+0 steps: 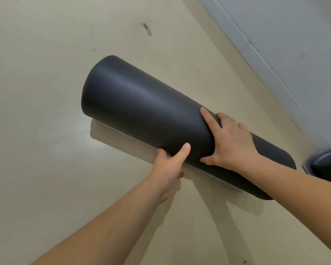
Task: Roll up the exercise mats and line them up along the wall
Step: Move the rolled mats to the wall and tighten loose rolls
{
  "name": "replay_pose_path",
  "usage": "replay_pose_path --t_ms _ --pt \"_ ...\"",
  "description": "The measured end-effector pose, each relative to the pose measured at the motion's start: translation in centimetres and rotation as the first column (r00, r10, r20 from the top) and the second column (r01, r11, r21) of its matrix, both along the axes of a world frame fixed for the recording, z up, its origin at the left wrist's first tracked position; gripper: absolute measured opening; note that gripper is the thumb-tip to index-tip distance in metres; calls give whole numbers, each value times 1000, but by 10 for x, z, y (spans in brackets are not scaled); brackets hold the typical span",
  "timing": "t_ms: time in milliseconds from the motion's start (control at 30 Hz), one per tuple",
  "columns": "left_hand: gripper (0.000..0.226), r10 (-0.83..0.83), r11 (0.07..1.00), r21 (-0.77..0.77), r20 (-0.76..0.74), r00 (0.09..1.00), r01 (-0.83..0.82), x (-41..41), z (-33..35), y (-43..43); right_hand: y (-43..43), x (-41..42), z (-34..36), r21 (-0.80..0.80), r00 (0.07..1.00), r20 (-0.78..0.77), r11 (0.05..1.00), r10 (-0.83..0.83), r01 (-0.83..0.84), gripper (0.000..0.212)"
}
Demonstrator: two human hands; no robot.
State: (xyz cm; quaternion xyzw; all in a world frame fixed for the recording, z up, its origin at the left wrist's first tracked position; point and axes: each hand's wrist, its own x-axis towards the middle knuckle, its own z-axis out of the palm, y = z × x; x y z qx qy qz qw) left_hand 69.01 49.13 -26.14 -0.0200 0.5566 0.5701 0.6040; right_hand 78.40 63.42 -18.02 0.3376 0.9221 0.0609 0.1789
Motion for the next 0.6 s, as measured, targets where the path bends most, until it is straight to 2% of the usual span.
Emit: replay_pose_path --t_ms 100,167,233,333,433,533,600 --pt "93 46 999 -27 7 999 -46 -4 1 13 10 8 1 -41 999 15 998 38 -37 146" --pt "96 97 994 -60 -2 995 -97 3 1 17 24 19 15 -156 993 39 982 112 -105 142" --pt "95 117 989 -85 -14 993 -117 12 0 18 44 35 37 -264 996 7 961 87 -82 143" --pt "91 88 978 -171 -169 982 -117 22 3 25 79 64 54 -335 995 93 940 -29 59 152" --pt "88 33 963 -244 -301 953 -110 30 9 38 99 93 40 -391 982 187 917 -2 76 144" --pt "80 -46 949 -308 -349 936 -68 35 21 44 111 109 21 -385 995 99 922 15 24 141" --pt "72 -162 931 -364 -373 913 16 46 32 39 115 118 14 -403 999 21 915 26 -16 140"
